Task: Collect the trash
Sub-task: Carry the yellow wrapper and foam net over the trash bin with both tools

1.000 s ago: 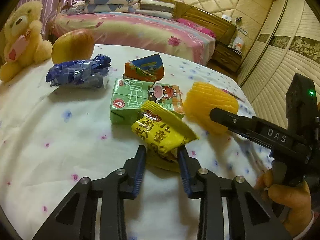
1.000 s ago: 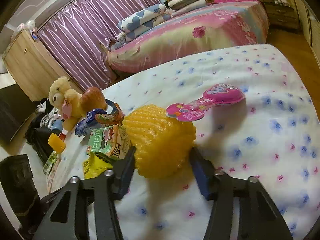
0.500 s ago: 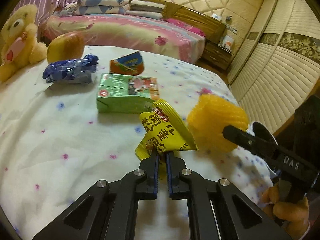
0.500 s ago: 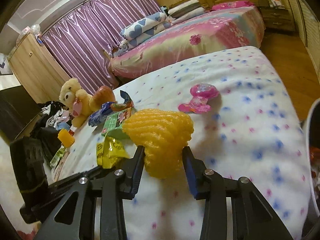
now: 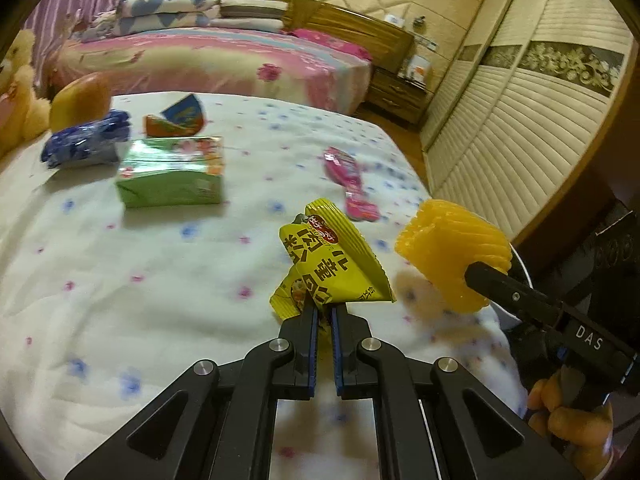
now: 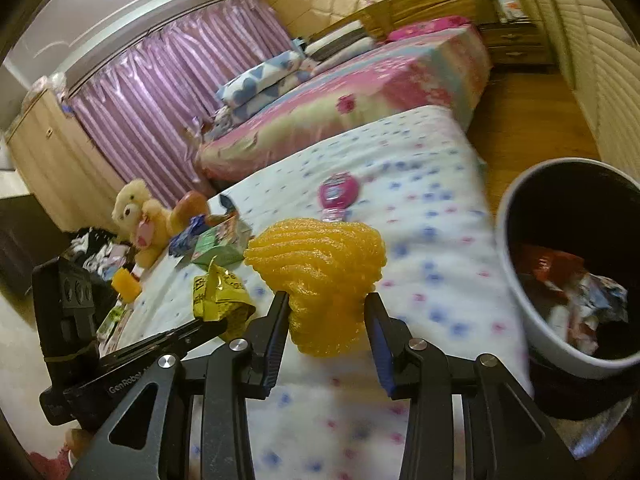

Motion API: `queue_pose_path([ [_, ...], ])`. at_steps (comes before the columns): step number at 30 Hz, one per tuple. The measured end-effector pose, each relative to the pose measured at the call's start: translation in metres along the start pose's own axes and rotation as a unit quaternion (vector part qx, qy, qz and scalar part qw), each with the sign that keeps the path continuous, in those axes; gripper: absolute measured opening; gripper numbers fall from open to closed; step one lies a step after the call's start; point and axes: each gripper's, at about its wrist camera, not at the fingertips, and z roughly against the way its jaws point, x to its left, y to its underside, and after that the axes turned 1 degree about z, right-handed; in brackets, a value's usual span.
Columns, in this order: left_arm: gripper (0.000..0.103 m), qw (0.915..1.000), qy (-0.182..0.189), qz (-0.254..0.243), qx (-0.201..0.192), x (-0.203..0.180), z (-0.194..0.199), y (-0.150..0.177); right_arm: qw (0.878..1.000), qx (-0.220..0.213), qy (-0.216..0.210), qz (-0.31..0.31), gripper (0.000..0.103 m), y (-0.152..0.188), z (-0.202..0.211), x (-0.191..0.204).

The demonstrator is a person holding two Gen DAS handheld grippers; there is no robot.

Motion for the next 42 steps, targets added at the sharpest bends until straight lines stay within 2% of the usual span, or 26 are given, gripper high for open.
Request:
queue_pose_path([
  [20,0.004,0.9965,0.048,-0.064,0.024,-0.072,-0.035,-0.001,0.994,-0.05,0.066,-0.073,0.039,0.012,0.066,-0.075],
  [42,0.004,0.9908,0.071,-0.107,0.044,-0.13,-0.08,-0.012,0.986,-0.066,0.109,-0.111,0.039,0.011,0.087,-0.125],
])
